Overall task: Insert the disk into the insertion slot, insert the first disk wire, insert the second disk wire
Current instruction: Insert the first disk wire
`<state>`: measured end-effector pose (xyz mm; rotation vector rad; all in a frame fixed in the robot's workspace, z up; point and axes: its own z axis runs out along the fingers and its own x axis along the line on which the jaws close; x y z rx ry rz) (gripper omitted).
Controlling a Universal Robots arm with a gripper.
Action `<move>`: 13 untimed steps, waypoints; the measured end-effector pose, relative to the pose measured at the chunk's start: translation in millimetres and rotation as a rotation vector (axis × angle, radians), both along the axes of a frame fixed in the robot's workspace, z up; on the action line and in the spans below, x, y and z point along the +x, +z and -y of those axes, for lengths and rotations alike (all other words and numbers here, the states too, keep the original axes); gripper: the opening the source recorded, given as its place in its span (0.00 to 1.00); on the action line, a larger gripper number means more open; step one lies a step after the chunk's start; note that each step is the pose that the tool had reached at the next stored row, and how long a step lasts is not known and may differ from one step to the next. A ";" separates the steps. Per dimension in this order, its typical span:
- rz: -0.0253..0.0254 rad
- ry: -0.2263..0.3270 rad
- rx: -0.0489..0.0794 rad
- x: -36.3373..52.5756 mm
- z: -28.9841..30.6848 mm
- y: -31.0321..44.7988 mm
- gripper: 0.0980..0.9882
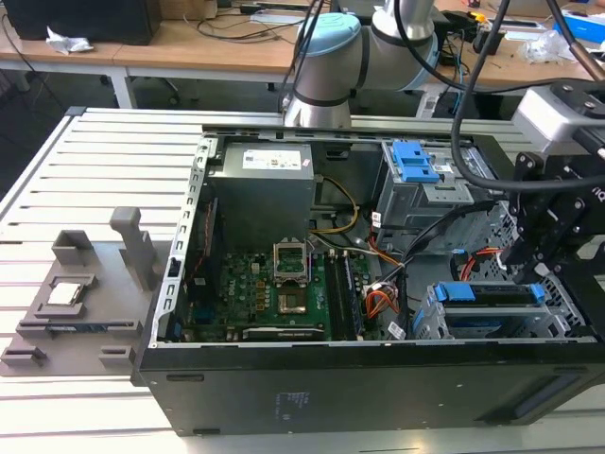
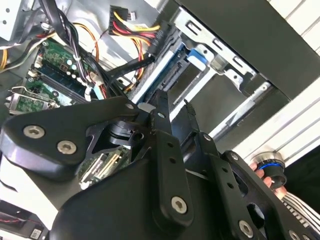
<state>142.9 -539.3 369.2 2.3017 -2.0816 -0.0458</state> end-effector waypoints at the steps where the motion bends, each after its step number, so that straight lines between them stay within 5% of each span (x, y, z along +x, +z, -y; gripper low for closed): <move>1: 0.0000 0.001 0.000 0.2 -3.0 -0.1 0.23; 6: 0.0000 0.006 0.000 1.0 -15.6 0.0 0.23; 13: 0.0000 0.029 0.000 3.9 -20.7 -1.5 0.23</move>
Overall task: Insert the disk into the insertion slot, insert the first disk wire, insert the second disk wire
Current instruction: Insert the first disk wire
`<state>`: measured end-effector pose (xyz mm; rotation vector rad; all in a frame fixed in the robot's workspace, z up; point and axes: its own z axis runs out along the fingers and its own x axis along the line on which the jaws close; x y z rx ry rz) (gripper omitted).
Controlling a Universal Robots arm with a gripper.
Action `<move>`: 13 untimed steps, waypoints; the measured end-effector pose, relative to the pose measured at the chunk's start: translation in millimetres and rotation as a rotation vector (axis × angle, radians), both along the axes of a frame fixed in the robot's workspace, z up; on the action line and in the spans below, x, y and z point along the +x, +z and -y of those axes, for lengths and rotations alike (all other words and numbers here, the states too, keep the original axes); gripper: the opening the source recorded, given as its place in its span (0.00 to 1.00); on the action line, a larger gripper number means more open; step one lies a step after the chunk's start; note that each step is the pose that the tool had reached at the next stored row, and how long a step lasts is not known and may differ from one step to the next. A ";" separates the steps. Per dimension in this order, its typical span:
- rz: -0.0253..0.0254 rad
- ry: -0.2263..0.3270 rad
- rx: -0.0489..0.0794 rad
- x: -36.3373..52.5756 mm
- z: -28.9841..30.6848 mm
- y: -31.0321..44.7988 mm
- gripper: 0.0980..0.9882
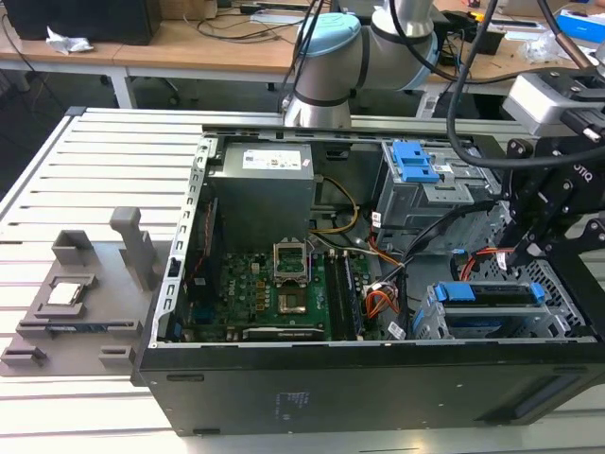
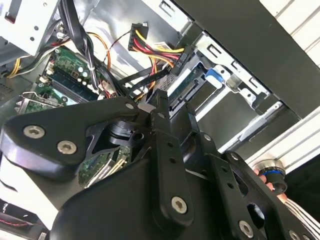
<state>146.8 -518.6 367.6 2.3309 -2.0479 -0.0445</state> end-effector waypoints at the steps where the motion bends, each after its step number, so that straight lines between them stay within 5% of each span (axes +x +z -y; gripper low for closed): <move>1: 0.0000 0.001 -0.001 1.0 -0.6 -1.3 0.23; 7: -0.0001 0.016 -0.014 14.8 -5.5 -4.6 0.23; 13: -0.0002 0.023 -0.030 25.4 -17.6 -7.9 0.23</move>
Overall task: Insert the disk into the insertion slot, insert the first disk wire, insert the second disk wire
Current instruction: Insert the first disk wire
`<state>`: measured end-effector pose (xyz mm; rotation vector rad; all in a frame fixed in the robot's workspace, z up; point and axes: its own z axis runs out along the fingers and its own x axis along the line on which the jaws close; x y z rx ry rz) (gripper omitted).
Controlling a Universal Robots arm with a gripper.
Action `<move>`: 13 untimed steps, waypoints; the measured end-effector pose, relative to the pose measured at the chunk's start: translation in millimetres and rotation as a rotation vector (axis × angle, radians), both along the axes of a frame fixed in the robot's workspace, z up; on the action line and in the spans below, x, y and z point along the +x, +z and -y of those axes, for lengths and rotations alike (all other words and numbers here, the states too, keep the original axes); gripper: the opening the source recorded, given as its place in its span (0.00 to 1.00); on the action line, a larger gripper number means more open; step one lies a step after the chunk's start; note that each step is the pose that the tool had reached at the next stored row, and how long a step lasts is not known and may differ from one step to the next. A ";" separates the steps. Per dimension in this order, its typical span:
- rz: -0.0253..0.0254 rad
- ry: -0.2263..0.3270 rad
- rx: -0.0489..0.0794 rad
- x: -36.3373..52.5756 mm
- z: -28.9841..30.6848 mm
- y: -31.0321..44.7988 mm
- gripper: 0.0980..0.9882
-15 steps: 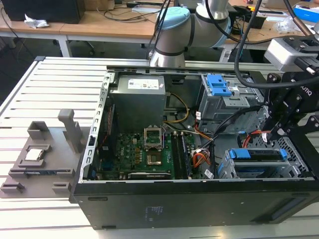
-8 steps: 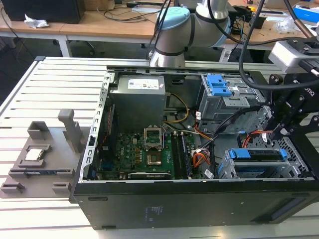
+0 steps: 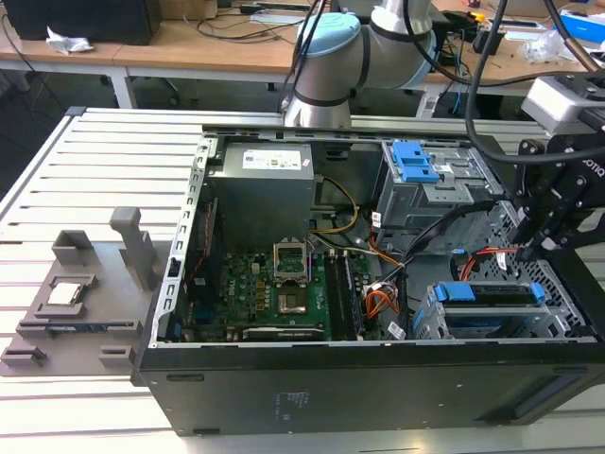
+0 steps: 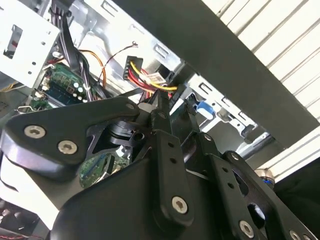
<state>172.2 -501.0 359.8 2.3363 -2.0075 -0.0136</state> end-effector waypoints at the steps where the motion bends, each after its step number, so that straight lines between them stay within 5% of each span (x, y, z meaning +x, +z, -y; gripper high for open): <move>1: 0.0000 0.003 -0.012 1.4 -0.6 -1.1 0.23; 4: 0.0001 0.010 -0.023 4.5 -2.8 -4.5 0.23; 11: 0.0001 0.011 -0.024 5.4 -4.8 -6.5 0.23; 13: 0.0000 0.011 -0.024 5.4 -4.7 -6.5 0.14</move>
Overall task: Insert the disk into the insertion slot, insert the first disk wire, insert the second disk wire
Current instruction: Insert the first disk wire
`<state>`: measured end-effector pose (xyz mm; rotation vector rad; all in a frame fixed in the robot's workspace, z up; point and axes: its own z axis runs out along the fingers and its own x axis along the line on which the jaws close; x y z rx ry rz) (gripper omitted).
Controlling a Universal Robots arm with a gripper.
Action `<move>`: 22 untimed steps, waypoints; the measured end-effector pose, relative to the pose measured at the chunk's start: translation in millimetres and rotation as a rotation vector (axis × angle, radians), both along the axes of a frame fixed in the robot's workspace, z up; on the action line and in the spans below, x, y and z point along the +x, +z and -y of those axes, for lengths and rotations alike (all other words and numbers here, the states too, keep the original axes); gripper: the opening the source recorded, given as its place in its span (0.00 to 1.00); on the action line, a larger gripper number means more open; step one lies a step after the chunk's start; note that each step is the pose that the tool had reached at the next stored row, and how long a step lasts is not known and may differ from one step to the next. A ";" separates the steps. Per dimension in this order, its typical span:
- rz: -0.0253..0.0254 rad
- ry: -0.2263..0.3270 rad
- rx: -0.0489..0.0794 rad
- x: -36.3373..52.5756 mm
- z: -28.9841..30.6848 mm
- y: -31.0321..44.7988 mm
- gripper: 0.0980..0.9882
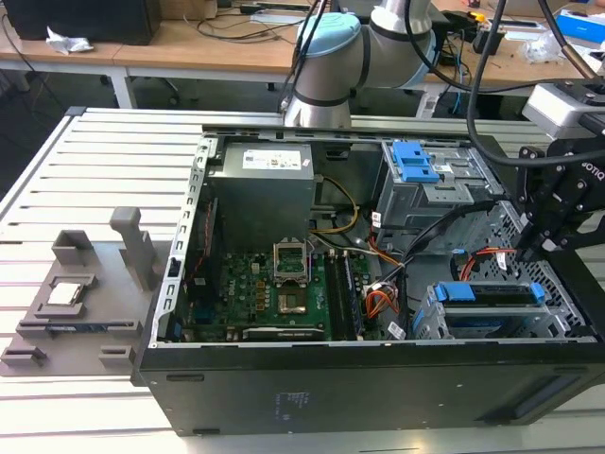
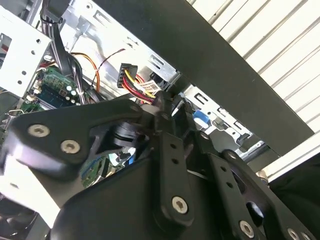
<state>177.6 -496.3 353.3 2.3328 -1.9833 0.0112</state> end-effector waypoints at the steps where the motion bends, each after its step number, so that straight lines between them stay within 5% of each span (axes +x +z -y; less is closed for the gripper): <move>1: 0.0000 0.000 0.000 0.0 0.0 0.0 0.08; 8: 0.0001 0.000 0.000 -2.0 -0.1 -0.1 0.08; 11: 0.0002 0.000 0.000 -17.0 0.2 0.0 0.08; 15: 0.0003 0.000 0.000 -25.1 1.2 0.0 0.08; 22: 0.0003 0.000 0.000 -26.5 5.0 0.0 0.08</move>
